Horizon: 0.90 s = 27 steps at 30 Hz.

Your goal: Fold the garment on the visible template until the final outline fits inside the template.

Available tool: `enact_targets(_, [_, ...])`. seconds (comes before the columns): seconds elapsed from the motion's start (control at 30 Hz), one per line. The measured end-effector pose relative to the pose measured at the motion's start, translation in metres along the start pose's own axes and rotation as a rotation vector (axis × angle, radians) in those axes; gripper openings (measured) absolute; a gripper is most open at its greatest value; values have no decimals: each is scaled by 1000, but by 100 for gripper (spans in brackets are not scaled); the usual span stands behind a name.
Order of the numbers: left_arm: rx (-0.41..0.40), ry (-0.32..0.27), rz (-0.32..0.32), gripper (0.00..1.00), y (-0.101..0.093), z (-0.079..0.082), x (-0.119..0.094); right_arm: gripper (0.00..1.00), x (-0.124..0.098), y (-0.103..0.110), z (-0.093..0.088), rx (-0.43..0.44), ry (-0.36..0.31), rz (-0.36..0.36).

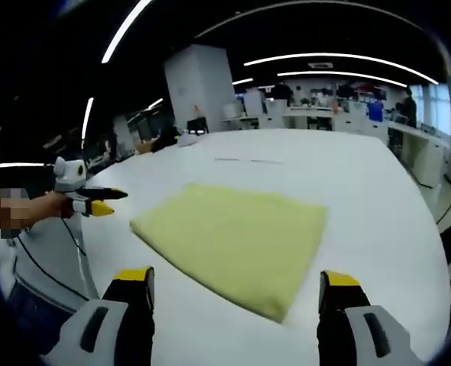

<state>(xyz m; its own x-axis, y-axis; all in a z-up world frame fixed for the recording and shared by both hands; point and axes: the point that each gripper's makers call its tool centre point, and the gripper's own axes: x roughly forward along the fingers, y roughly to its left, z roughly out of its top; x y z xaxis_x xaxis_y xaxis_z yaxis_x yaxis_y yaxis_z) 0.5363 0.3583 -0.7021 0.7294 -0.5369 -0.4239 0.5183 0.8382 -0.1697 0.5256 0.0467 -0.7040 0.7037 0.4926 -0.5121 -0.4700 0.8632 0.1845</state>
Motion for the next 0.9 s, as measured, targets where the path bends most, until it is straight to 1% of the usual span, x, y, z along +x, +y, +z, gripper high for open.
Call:
enact_targets(0.1, [13, -10, -4, 79, -5, 7, -6, 97, -9, 8, 4, -14, -7, 7])
enact_targets(0.23, [24, -29, -7, 89, -10, 15, -13, 99, -18, 16, 7, -16, -23, 10])
enact_targets(0.33, [23, -36, -13, 92, -13, 18, -18, 99, -24, 25, 9, -16, -36, 19])
enact_targets(0.43, [42, -37, -14, 97, -14, 18, -20, 99, -29, 30, 11, -12, -54, 26])
enact_targets(0.5, [56, -37, -18, 99, -17, 19, -24, 99, -32, 32, 10, -13, -57, 29])
enact_targets(0.67, [90, -6, -38, 99, -22, 9, -27, 99, -37, 31, 6, -30, -61, 13])
enact_targets(0.77, [85, 3, -35, 99, -22, 4, -29, 99, -37, 30, 6, -22, -66, 6])
enact_targets(0.9, [89, 0, -23, 99, -21, 3, -31, 99, -38, 25, 1, -14, -64, -15])
